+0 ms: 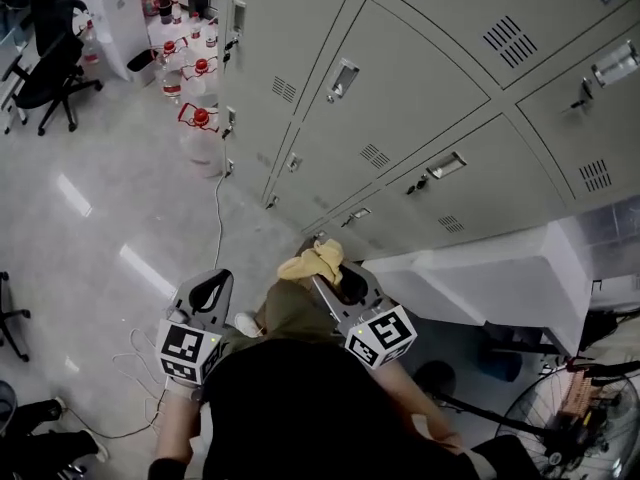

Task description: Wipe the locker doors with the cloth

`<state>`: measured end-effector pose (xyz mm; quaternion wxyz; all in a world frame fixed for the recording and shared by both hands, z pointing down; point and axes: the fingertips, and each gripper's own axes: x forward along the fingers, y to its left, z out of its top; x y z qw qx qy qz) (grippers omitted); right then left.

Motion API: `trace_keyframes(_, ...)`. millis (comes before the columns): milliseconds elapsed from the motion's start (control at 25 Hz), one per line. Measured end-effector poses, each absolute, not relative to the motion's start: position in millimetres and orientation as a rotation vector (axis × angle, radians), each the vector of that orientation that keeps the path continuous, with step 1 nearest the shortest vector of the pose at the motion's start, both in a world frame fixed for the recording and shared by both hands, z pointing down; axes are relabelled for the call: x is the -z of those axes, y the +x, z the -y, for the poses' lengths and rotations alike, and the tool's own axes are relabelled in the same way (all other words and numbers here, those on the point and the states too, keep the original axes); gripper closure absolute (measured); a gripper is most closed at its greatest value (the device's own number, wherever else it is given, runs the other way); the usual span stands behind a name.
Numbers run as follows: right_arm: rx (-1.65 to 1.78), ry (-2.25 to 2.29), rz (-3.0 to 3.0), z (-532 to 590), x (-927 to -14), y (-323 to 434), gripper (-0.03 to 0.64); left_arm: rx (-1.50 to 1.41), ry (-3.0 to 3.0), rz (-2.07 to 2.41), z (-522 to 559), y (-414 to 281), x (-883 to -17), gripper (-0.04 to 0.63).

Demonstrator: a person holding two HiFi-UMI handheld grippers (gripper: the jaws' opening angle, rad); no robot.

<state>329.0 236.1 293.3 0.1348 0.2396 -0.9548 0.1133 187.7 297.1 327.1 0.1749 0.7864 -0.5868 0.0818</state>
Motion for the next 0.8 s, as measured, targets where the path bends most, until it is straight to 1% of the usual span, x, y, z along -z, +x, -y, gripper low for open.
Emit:
trace_keyframes(360, -0.342, 0.608, 2.808, -178, -323, 267, 0.466, -0.26, 2.15, 1.762, -260, 126, -342, 0.584)
trace_keyframes(640, -0.318, 0.612, 2.851, -80, -377, 213, 0.466, -0.333, 2.243, 1.722, -139, 88, -392, 0.584)
trace_keyframes(800, -0.34, 0.682, 2.836, -31, -394, 193, 0.466, -0.362, 2.303, 1.653, -78, 72, -403, 0.584)
